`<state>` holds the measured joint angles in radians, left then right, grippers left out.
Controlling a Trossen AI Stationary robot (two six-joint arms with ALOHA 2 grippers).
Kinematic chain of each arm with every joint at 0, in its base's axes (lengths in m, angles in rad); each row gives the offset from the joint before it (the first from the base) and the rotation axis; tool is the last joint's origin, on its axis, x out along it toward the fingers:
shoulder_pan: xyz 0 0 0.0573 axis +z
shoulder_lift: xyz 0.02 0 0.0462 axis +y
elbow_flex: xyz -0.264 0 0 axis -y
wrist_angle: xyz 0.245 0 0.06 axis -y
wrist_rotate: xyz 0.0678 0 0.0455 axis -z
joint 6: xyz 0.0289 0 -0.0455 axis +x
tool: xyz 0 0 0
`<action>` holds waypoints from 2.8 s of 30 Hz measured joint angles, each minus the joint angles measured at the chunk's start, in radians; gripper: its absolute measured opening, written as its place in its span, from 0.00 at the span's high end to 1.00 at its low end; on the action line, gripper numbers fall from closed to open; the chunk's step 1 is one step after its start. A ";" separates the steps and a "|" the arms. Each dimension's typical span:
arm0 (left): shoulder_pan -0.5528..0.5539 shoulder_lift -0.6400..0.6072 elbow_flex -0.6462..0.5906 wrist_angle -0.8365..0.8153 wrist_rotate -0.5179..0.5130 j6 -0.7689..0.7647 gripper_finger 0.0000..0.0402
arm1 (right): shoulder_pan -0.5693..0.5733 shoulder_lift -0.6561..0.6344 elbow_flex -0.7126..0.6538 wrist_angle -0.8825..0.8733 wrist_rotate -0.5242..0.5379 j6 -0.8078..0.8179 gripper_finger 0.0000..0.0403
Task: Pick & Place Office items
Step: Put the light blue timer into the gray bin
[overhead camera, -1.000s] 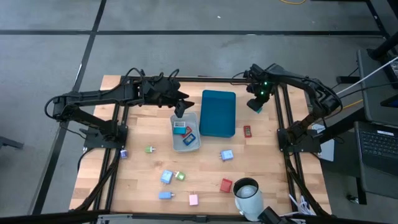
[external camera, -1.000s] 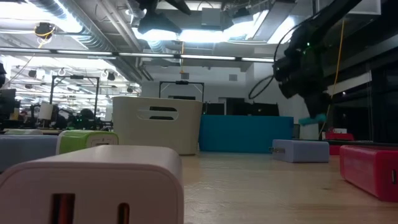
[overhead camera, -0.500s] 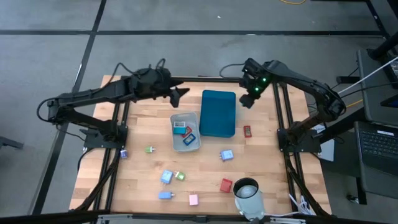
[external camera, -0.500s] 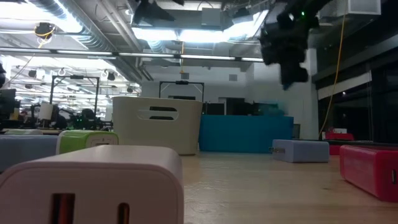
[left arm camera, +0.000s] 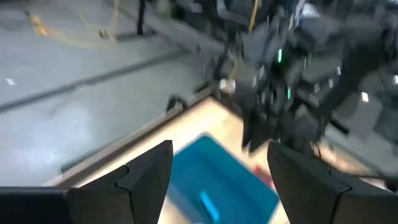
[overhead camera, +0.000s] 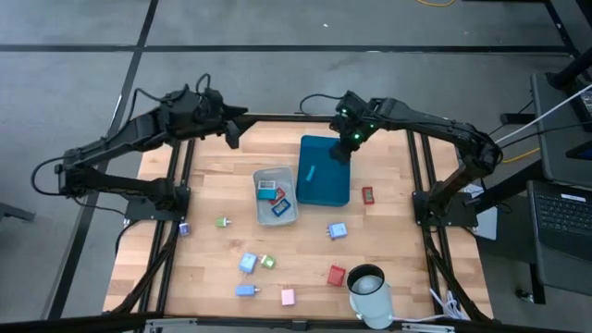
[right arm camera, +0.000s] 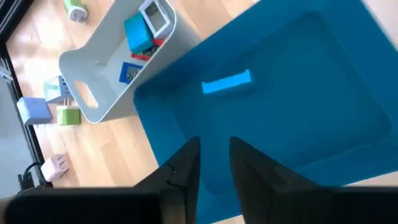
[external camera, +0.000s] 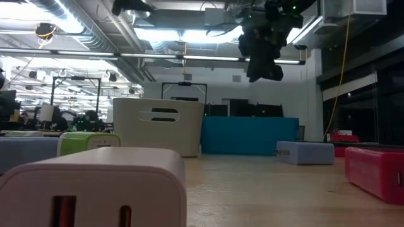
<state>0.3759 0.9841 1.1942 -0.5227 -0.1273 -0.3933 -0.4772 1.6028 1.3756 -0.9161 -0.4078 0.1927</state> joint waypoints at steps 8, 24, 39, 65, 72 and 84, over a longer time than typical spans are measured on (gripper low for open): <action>-0.032 0.058 0.000 -0.074 0.023 0.012 0.36 | 0.089 0.043 0.001 -0.038 0.162 -0.308 0.59; -0.034 0.109 0.000 -0.080 0.070 -0.004 0.36 | 0.176 0.320 0.165 -0.090 0.311 -0.686 0.49; -0.034 0.109 0.000 -0.082 0.069 0.004 0.36 | 0.190 0.425 0.195 -0.033 0.314 -0.823 0.49; -0.034 0.109 0.000 -0.081 0.069 0.062 0.36 | 0.237 0.506 0.223 0.041 0.312 -0.927 0.49; -0.034 0.109 0.000 -0.083 0.069 0.083 0.36 | 0.238 0.540 0.222 0.039 0.286 -0.924 0.49; -0.033 0.109 0.000 -0.085 0.070 0.110 0.36 | 0.231 0.524 0.270 0.006 0.346 -0.887 0.49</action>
<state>0.3424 1.0931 1.1938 -0.6075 -0.0571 -0.2832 -0.2464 2.1265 1.6455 -0.9102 -0.0618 -0.6939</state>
